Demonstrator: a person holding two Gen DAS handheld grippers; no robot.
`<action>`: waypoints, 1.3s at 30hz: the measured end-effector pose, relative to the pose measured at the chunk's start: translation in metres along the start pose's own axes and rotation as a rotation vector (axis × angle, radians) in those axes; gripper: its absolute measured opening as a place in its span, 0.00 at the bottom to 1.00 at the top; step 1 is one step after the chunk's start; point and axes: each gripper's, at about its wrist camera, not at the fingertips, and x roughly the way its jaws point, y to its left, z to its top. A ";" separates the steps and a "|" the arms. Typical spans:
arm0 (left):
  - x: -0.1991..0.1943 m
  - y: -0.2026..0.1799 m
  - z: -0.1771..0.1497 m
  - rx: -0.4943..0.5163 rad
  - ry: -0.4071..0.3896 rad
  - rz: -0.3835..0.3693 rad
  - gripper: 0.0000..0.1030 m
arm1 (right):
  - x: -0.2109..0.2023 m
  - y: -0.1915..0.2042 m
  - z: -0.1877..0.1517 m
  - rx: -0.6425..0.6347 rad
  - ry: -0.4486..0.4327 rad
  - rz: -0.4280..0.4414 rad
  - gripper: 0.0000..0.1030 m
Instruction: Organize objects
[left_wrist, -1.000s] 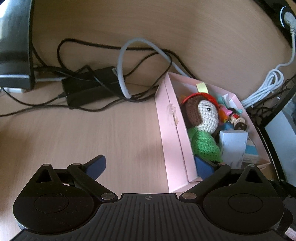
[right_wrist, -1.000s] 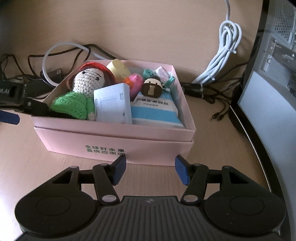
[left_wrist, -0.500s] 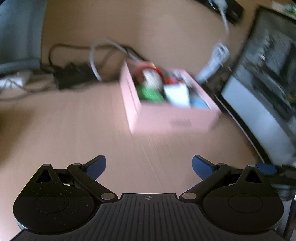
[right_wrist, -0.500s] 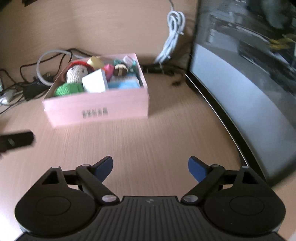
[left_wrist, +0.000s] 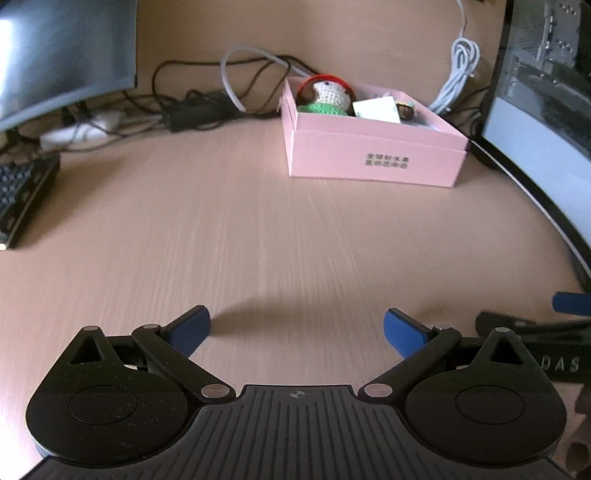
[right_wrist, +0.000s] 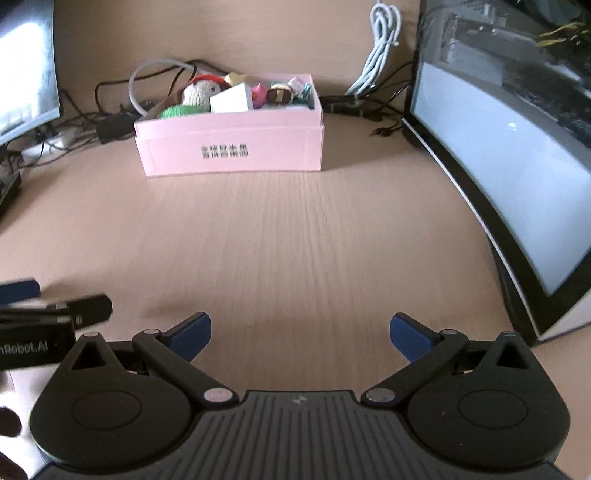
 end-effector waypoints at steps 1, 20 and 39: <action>0.002 -0.003 0.000 0.006 -0.010 0.017 0.99 | 0.005 -0.002 0.001 0.000 -0.007 0.009 1.00; 0.029 -0.013 0.011 0.006 -0.096 0.069 1.00 | 0.039 -0.012 0.022 -0.042 -0.149 0.083 1.00; 0.028 -0.013 0.010 0.011 -0.097 0.067 0.99 | 0.040 -0.007 0.024 -0.011 -0.148 0.048 1.00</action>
